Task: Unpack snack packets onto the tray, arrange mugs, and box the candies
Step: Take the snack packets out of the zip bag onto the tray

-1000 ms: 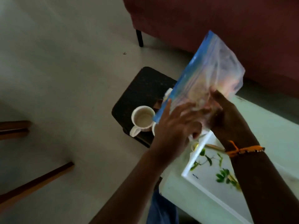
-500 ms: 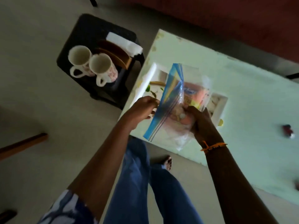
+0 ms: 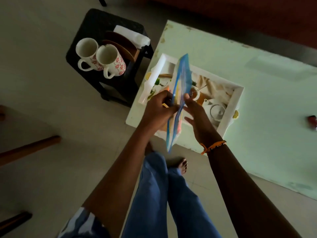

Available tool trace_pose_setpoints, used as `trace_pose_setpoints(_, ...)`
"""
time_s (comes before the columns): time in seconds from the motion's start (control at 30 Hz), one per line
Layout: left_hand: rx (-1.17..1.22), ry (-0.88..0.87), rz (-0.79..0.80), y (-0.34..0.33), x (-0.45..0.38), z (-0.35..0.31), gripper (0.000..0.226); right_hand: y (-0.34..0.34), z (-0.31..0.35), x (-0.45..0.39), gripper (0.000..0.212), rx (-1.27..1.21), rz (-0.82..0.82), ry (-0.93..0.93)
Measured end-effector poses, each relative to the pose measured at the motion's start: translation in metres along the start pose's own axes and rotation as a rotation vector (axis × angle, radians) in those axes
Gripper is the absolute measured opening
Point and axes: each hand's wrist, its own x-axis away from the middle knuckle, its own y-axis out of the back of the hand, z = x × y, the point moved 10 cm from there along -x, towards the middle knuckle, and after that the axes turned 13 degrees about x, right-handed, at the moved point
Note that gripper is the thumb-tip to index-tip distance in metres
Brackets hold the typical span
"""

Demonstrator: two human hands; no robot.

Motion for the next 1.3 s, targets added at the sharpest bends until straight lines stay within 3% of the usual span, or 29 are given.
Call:
trace_pose_setpoints(0.17, -0.047, -0.037, -0.184, 0.015, 0.014, -0.004, 0.015, 0.025, 0.027, 0.003, 0.018, 0.353, -0.402, 0.092)
trace_pose_setpoints(0.4, 0.098, -0.123, -0.546, 0.105, 0.037, -0.026, 0.015, 0.060, 0.074, 0.024, 0.021, 0.625, -0.631, 0.222)
trace_pose_setpoints(0.53, 0.142, -0.159, -0.525, 0.127, 0.043, -0.036, 0.017, 0.035, 0.122, 0.052, 0.023, 0.821, -0.736, 0.422)
trace_pose_setpoints(0.6, 0.113, -0.179, -0.481, 0.125, 0.045, -0.038, 0.018, -0.005, 0.142, 0.060, 0.020, 0.868, -0.668, 0.588)
trace_pose_setpoints(0.67, 0.085, -0.197, -0.467, 0.125, 0.047, -0.037, 0.018, -0.050, 0.137, 0.043, 0.018, 0.905, -0.470, 0.620)
trace_pose_setpoints(0.8, 0.095, -0.249, -0.471, 0.129, 0.056, -0.037, 0.016, -0.118, 0.072, -0.037, 0.031, 1.067, -0.001, 0.320)
trace_pose_setpoints(0.87, 0.094, -0.269, -0.471, 0.132, 0.060, -0.035, 0.015, -0.139, 0.047, -0.062, 0.035, 1.164, 0.116, 0.222)
trace_pose_setpoints(0.97, 0.100, -0.256, -0.473, 0.139, 0.062, -0.024, 0.013, -0.148, 0.030, -0.077, 0.033, 1.122, 0.128, 0.141)
trace_pose_setpoints(1.07, 0.091, -0.213, -0.456, 0.140, 0.064, -0.011, 0.012, -0.155, 0.030, -0.082, 0.011, 1.049, 0.099, 0.166)
trace_pose_setpoints(1.17, 0.115, -0.157, -0.444, 0.138, 0.064, 0.000, 0.014, -0.158, 0.035, -0.078, 0.049, 0.939, 0.106, 0.175)
trace_pose_setpoints(1.3, 0.086, -0.108, -0.396, 0.122, 0.058, 0.001, 0.017, -0.136, 0.044, -0.061, 0.047, 0.791, 0.039, 0.151)
